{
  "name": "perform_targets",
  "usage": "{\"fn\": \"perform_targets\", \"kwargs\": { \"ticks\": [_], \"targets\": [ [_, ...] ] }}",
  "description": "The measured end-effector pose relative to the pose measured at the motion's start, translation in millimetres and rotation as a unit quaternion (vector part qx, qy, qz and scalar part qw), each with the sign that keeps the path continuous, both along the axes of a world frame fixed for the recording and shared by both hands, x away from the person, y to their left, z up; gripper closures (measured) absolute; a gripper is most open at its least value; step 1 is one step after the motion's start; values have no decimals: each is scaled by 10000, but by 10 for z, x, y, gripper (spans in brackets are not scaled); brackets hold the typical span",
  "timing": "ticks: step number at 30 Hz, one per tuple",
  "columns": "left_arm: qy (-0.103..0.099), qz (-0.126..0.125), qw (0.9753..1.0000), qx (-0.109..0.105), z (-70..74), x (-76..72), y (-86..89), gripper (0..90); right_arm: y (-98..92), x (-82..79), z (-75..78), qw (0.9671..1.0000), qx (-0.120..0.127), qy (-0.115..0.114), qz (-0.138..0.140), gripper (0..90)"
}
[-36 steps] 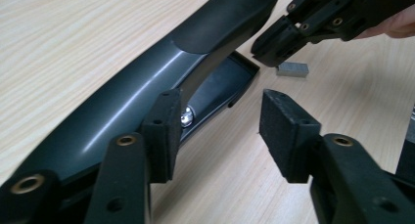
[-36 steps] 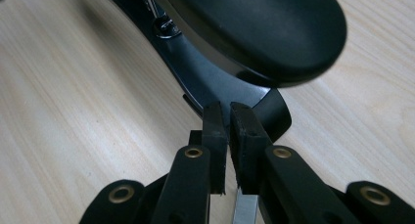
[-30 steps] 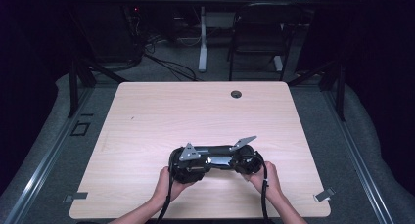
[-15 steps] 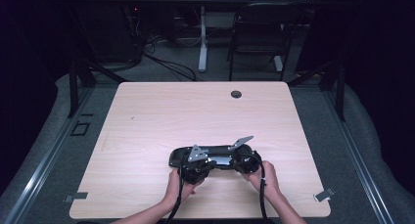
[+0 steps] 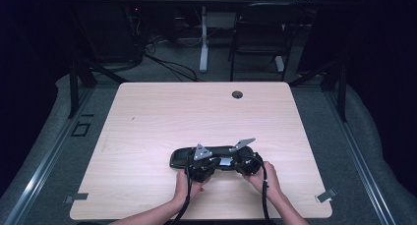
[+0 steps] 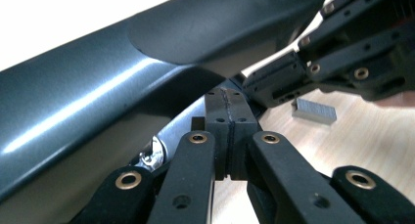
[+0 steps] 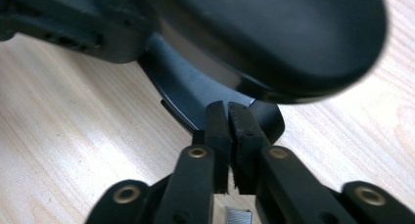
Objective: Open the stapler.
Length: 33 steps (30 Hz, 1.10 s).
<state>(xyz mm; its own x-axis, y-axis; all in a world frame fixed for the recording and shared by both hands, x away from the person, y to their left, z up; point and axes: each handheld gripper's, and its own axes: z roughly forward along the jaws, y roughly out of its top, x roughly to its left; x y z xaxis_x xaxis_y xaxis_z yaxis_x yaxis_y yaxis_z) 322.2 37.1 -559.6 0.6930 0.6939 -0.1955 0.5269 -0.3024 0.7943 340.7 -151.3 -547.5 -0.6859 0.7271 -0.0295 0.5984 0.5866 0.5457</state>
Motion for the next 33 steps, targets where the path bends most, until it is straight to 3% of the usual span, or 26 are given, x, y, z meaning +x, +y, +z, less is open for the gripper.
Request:
{"fn": "perform_targets", "kwargs": {
  "ticks": [3, 7, 14, 25, 33],
  "targets": [
    [-15, 37, 9999, -115, -7, 10, -1, 900, 47, -16, 10, 9997, -214, -68, 45, 900],
    [-28, 62, 9997, -228, -32, 10, -18, 900, 65, -2, 12, 9997, -226, -65, 8, 900],
    [-172, 133, 9996, -155, -53, 4, -58, 900, 23, 28, 0, 9998, 87, 108, -120, 900],
    [-334, 357, 9987, -152, -101, -7, -104, 900, 51, 13, -9, 9997, 33, -18, -243, 900],
    [-330, 313, 9988, -177, -101, -3, -100, 900, 51, 8, -8, 9996, 33, -9, -273, 900]
  ]
}}
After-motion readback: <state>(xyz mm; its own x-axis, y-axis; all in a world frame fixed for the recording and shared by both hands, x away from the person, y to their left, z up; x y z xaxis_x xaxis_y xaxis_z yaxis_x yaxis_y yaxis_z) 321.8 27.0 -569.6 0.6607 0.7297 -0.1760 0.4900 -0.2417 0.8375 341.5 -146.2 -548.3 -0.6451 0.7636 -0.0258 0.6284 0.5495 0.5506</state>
